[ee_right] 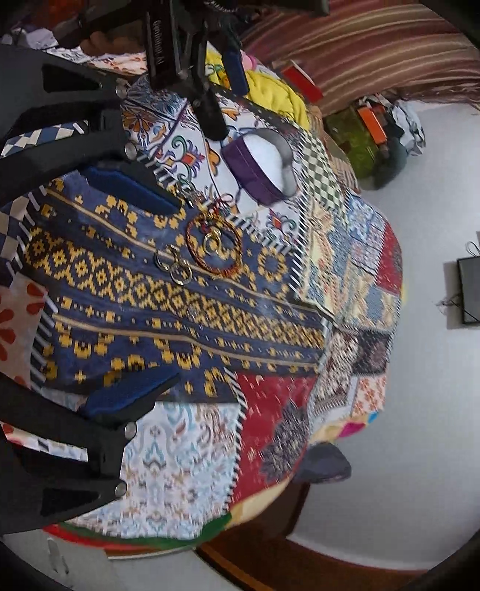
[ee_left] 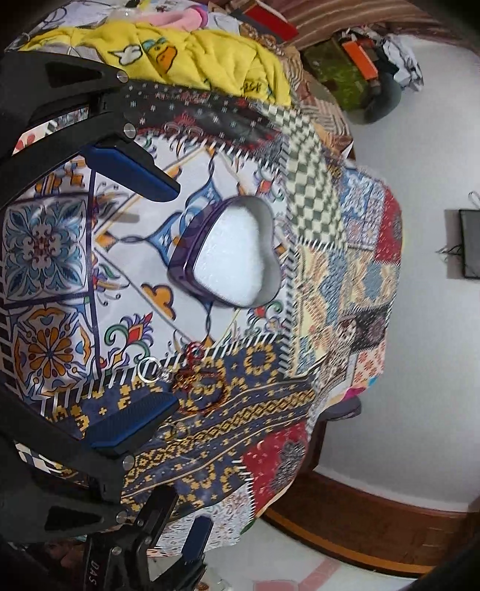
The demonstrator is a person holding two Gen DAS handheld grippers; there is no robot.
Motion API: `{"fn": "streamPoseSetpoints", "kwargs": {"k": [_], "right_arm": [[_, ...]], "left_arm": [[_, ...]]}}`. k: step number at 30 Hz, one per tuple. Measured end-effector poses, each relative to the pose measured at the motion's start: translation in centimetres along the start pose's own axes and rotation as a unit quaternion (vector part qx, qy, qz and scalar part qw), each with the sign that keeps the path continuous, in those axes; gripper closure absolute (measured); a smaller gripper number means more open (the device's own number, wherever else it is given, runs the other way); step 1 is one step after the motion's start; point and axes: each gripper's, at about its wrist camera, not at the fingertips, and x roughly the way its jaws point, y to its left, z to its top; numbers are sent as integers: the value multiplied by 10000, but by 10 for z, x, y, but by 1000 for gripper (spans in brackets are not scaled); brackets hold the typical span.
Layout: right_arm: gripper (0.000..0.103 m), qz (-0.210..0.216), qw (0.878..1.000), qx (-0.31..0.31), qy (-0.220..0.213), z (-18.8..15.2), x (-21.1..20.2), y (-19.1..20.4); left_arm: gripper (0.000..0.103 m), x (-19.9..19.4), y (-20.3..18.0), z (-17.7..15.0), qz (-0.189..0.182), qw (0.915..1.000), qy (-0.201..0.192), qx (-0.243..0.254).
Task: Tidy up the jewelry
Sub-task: 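Lower both tools toward the rings lying beside the purple heart tin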
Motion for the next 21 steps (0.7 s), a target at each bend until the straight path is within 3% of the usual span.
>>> {"fn": "streamPoseSetpoints", "kwargs": {"k": [3, 10, 16, 21], "right_arm": [[35, 178, 9998, -18, 127, -1, 8, 1], [56, 563, 9976, -20, 408, -4, 25, 1], [65, 711, 9958, -6, 581, -7, 37, 0], [67, 771, 9945, 38, 714, -9, 48, -1]], "left_arm": [[2, 8, -7, -2, -156, 9997, 119, 163], [31, 27, -22, -6, -633, 9957, 524, 425], [59, 42, -26, -6, -1024, 9906, 835, 352], [67, 51, -30, -7, -1183, 9879, 932, 373]]}}
